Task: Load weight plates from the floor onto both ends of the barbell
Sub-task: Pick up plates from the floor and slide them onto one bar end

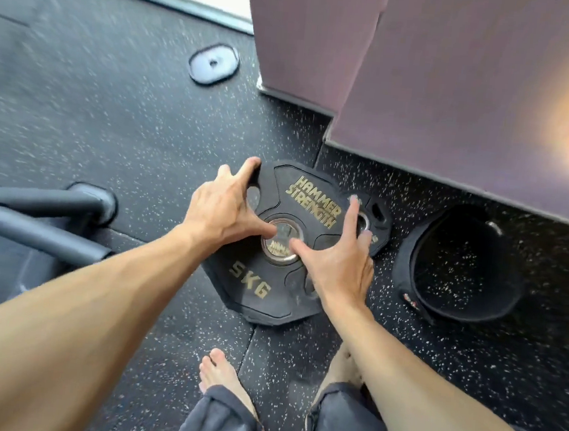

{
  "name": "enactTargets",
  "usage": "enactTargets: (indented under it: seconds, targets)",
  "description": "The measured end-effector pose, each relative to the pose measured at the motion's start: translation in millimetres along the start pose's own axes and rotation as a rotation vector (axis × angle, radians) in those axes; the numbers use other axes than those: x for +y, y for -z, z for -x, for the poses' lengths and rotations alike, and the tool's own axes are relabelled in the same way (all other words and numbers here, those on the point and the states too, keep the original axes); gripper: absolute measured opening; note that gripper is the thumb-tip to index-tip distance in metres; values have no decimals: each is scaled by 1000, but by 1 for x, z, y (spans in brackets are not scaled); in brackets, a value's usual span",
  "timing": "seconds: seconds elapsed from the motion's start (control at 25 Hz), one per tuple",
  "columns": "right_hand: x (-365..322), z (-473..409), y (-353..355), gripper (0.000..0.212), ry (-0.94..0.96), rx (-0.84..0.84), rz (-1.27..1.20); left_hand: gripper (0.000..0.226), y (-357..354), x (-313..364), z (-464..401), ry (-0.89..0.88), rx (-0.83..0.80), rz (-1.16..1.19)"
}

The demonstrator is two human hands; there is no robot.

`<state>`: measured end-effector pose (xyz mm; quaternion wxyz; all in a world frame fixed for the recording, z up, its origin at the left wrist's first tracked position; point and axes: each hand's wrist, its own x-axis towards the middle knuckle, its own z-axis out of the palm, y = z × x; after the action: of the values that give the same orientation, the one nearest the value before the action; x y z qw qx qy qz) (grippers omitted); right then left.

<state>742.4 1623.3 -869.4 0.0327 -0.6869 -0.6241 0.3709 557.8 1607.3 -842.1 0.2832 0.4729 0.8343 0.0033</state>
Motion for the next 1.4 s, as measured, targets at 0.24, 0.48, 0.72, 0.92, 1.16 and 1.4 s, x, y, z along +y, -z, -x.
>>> enactTargets:
  seconds: [0.24, 0.48, 0.72, 0.92, 1.16, 1.4]
  targets:
    - [-143, 49, 168, 121, 251, 76, -61, 107, 217, 54, 82, -7, 248, 76]
    - [-292, 147, 369, 119, 596, 202, -100, 93, 441, 122, 220, -97, 624, 267]
    - [-451, 296, 559, 116, 1067, 412, -240, 78, 641, 165, 395, -99, 1134, 450]
    - [-523, 420, 643, 92, 1380, 387, -529, 83, 727, 164, 538, -134, 1434, 558]
    - [-533, 574, 645, 91, 1618, 255, -734, 84, 726, 127, 704, -206, 1693, 581]
    - [-505, 728, 602, 87, 1760, -15, -897, 67, 672, 74, 873, -125, 1860, 439]
